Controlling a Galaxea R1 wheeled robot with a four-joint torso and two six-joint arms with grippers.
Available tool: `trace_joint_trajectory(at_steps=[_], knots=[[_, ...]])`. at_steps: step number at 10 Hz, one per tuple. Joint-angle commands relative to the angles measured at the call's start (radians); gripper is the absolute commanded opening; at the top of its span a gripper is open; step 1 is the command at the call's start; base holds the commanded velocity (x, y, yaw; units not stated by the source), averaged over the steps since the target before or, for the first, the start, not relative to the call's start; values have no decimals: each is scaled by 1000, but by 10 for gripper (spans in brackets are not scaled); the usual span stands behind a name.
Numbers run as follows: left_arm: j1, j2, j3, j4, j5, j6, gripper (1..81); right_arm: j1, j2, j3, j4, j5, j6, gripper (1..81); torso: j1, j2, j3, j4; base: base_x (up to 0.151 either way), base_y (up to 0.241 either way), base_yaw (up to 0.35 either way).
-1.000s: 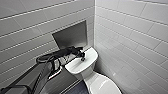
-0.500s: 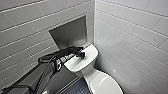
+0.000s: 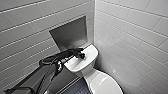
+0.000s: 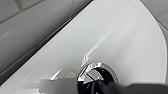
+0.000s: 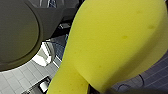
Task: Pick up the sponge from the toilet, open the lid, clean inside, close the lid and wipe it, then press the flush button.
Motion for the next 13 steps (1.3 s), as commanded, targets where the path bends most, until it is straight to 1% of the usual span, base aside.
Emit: trace_joint_trajectory(at_steps=[1,3,4,5,6,7,8,9,11,12,13], knots=[[-123,-20,-18,43,62,10,10,-20,-8,14,-6,-77,3,10,0,0,0,0,0,0,0],[-154,-18,-9,24,80,9,10,-23,-1,-2,-4,-76,3,10,0,0,0,0,0,0,0],[-203,-20,10,-6,111,9,10,-23,4,-6,-4,-76,3,10,0,0,0,0,0,0,0],[-256,-33,38,-70,167,10,10,-23,13,-14,-3,-62,3,10,0,0,0,0,0,0,0],[-301,-61,85,-135,203,10,10,-21,18,-19,-4,-62,3,10,0,0,0,0,0,0,0],[-315,-105,164,-187,217,10,10,-20,18,-22,-4,-62,3,10,0,0,0,0,0,0,0],[-315,-173,288,-214,217,10,10,-18,16,-20,-3,-62,3,10,0,0,0,0,0,0,0],[-316,-245,413,-215,211,9,10,-15,13,-19,-4,-62,3,10,0,0,0,0,0,0,0],[-303,-390,662,-211,211,-30,10,-12,15,-17,-4,-62,3,10,0,0,0,0,0,0,0],[-280,-476,789,-206,208,-47,10,-9,13,-14,-4,-62,3,10,0,0,0,0,0,0,0],[-242,-571,915,-203,203,-48,10,-9,15,-13,-4,-64,3,10,0,0,0,0,0,0,0]])
